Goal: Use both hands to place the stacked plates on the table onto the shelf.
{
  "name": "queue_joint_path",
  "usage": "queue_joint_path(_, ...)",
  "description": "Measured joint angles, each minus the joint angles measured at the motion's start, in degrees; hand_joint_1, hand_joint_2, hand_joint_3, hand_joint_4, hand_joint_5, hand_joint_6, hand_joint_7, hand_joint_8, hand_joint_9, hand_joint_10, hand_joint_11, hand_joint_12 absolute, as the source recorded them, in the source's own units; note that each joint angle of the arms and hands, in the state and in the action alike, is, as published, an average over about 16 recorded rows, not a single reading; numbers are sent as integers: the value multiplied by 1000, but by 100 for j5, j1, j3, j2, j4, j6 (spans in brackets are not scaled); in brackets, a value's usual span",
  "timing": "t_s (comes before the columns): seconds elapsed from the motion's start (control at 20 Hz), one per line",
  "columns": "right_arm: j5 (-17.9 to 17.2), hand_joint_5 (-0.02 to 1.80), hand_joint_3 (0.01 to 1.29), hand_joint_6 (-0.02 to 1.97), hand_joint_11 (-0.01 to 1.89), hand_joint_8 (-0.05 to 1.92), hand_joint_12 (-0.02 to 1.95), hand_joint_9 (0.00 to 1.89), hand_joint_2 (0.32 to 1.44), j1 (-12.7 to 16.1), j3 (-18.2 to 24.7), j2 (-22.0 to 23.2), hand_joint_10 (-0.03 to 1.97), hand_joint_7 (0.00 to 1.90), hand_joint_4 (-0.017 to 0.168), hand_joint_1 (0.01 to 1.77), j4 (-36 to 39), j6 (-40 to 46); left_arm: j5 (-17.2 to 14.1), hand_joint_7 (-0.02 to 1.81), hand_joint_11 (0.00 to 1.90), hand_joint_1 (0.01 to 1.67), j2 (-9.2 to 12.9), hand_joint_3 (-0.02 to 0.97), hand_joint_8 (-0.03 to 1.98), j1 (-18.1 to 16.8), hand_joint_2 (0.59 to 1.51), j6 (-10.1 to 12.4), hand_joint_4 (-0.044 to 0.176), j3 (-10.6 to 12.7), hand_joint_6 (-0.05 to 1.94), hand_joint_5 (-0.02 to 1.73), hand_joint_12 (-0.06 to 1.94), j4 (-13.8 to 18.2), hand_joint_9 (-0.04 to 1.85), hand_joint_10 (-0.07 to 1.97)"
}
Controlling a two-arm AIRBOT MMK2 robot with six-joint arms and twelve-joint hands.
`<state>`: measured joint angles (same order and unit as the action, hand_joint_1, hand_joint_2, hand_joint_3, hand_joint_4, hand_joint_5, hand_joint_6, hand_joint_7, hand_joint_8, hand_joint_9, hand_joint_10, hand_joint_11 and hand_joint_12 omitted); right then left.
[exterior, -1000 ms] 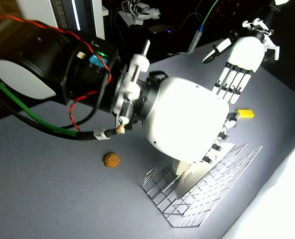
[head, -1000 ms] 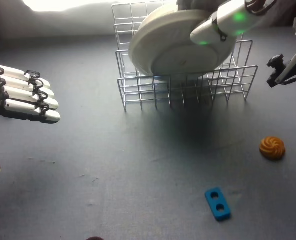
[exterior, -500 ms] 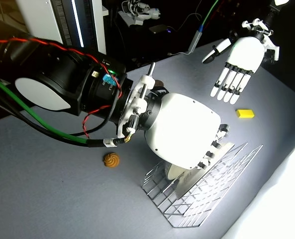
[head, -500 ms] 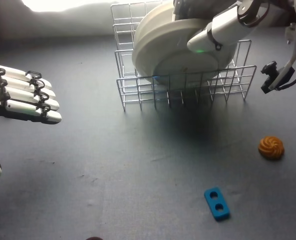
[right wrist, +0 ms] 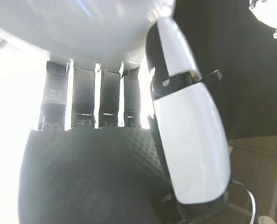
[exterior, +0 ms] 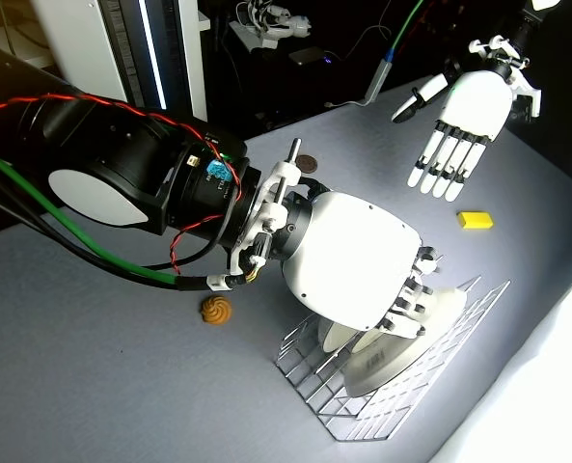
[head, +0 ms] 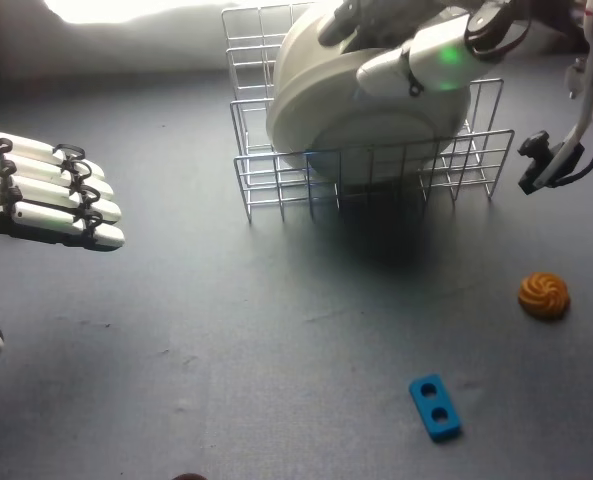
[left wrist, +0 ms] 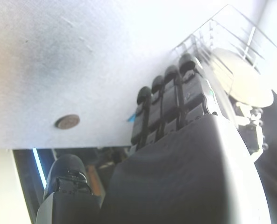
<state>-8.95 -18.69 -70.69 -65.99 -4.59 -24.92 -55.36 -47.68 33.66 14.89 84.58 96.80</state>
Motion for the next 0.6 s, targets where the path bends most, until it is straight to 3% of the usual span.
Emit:
queue_joint_path(0.25,-27,678,16,222,193,64,1329,639,1219,192,58,98,258,748,-4,1027,20,9,-101,69,22,18,-1,15,17,-39,1082,0,7,-100,20,86,103,-60,51,8)
queue_joint_path(0.4,-33,661,16,54,128,14,1313,612,1242,373,170,218,187,716,-2,982,183,6,-194,70,22,19,6,15,16,-75,1084,-1,7,-208,20,85,103,-109,51,8)
queue_joint_path(0.6,-8,637,15,46,72,2,1309,588,1259,609,424,457,147,677,-2,940,477,-129,-342,78,22,18,38,14,16,-126,1086,-32,7,-366,20,86,107,-162,57,8)
